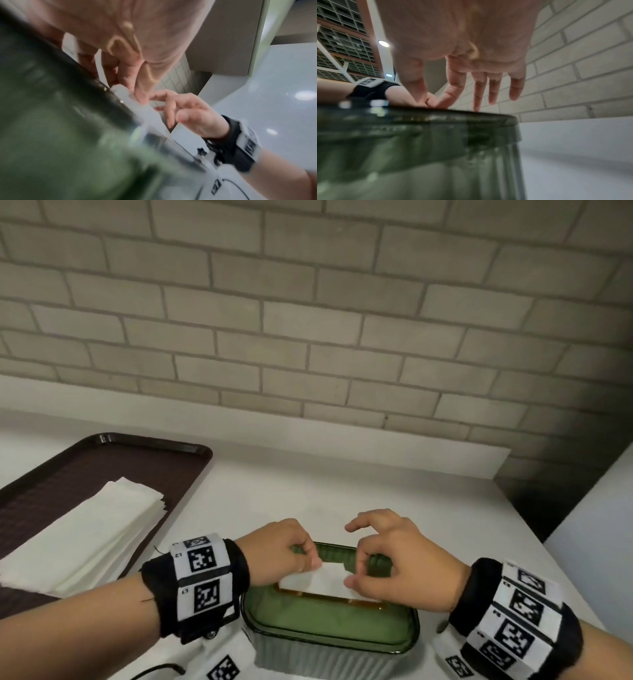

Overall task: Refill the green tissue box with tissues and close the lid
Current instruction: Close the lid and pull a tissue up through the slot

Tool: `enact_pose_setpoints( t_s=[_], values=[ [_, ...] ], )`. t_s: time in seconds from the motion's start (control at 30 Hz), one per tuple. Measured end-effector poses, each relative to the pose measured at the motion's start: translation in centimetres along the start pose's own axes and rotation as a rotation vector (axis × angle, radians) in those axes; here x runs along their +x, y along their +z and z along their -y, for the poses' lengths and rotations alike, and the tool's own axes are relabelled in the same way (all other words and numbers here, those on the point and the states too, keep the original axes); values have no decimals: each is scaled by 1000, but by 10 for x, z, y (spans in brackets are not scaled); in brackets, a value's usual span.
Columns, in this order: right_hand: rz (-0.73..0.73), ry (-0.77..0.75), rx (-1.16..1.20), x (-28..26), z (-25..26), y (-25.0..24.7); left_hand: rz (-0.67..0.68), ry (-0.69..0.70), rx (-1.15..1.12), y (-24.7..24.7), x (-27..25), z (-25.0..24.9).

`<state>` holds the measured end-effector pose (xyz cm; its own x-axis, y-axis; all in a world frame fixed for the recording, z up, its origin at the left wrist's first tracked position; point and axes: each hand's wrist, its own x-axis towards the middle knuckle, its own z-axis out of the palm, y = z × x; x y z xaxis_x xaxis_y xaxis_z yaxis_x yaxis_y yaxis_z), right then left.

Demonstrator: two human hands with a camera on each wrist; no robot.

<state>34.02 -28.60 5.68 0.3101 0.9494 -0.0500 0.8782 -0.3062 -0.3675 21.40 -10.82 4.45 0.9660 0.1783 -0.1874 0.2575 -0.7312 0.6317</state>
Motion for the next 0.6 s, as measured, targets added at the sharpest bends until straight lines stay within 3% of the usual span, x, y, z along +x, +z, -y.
enact_pose_setpoints(
  t_s=[0.23, 0.4, 0.5, 0.6],
  values=[
    [-96, 239, 14, -10, 25, 16, 60, -20, -5, -6, 7, -3],
    [-159, 269, 92, -4, 29, 26, 101, -35, -56, -11, 5, -5],
    [-166, 271, 199, 1, 28, 25, 99, -5, -35, -11, 3, -4],
    [-162, 302, 423, 7, 19, 21, 91, 40, -179, -13, -1, 3]
  ],
)
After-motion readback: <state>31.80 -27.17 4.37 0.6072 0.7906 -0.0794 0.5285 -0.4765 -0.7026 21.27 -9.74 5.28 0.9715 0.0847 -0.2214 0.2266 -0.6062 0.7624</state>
